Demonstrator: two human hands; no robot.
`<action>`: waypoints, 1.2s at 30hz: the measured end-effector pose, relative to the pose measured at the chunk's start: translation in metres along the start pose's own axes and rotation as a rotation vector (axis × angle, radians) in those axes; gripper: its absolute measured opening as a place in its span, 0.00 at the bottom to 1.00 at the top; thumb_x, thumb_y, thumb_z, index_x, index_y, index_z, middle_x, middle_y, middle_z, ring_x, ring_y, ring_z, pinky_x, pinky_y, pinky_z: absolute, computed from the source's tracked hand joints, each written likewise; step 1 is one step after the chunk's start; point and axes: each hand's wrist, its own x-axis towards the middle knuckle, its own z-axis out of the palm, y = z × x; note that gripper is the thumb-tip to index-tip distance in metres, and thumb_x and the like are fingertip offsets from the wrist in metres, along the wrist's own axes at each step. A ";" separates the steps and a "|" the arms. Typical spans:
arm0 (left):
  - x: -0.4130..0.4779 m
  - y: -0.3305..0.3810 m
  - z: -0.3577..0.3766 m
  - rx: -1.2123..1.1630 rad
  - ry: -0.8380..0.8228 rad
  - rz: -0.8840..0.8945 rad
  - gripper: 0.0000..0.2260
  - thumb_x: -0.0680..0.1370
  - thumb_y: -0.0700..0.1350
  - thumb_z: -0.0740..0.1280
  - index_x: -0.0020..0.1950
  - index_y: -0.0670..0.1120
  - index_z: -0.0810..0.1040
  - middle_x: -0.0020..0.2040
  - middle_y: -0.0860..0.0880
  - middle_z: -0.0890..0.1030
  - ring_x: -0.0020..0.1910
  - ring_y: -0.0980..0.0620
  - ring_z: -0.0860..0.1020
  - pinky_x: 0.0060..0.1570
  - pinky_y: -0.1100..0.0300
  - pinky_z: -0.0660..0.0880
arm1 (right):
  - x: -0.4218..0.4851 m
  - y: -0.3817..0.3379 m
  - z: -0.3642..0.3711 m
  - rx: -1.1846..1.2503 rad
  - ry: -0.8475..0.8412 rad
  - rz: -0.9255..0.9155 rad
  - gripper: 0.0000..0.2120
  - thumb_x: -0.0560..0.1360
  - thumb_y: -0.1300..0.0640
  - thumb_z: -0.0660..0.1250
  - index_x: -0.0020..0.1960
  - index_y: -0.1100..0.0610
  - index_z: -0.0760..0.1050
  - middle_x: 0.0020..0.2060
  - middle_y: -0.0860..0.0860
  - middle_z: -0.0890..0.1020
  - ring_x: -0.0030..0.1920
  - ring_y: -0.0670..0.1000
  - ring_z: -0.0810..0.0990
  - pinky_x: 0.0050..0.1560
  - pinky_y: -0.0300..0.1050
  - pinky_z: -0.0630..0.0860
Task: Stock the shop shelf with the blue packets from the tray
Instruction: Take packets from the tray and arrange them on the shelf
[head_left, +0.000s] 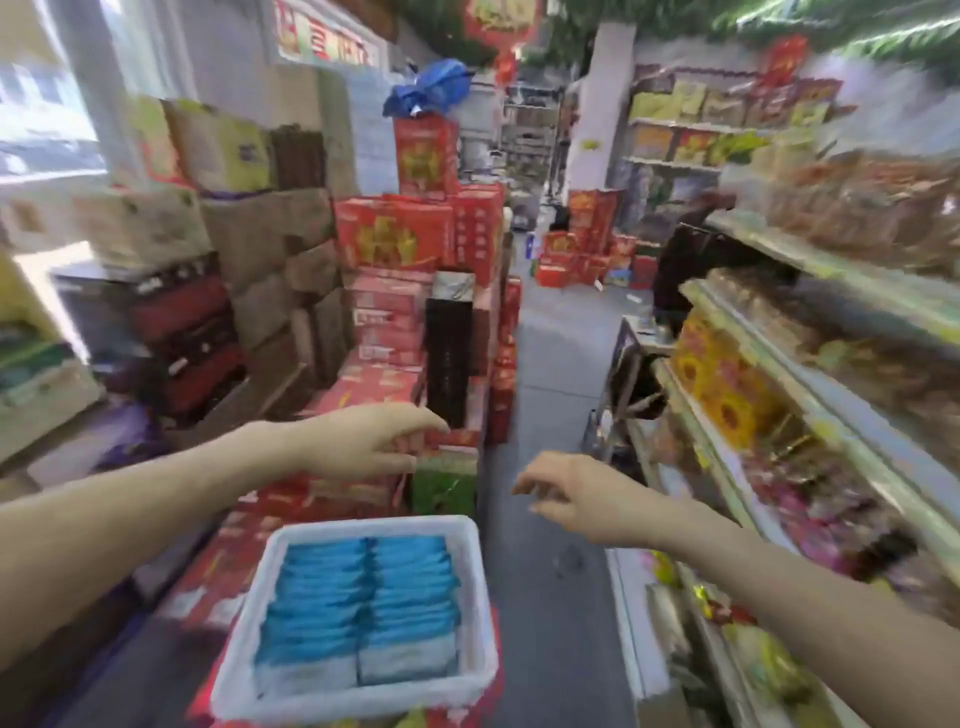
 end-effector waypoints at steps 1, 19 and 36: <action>-0.028 -0.021 0.024 -0.034 -0.033 -0.053 0.21 0.80 0.53 0.68 0.73 0.54 0.71 0.63 0.53 0.77 0.60 0.55 0.76 0.63 0.54 0.74 | 0.018 -0.012 0.034 0.051 -0.051 -0.007 0.12 0.78 0.57 0.69 0.62 0.53 0.80 0.51 0.47 0.80 0.50 0.45 0.79 0.55 0.42 0.74; -0.159 -0.091 0.230 -0.066 -0.309 -0.138 0.16 0.79 0.39 0.63 0.61 0.52 0.83 0.65 0.51 0.74 0.62 0.48 0.73 0.63 0.51 0.71 | 0.070 -0.059 0.262 0.001 -0.426 0.043 0.14 0.78 0.59 0.66 0.60 0.46 0.83 0.56 0.46 0.76 0.57 0.51 0.76 0.63 0.49 0.73; -0.053 -0.067 0.109 -0.168 -0.235 0.072 0.14 0.79 0.41 0.70 0.58 0.58 0.84 0.55 0.61 0.80 0.54 0.61 0.78 0.55 0.68 0.72 | 0.026 -0.037 0.107 0.143 -0.058 0.085 0.10 0.79 0.59 0.69 0.51 0.48 0.87 0.50 0.43 0.83 0.51 0.44 0.81 0.59 0.44 0.76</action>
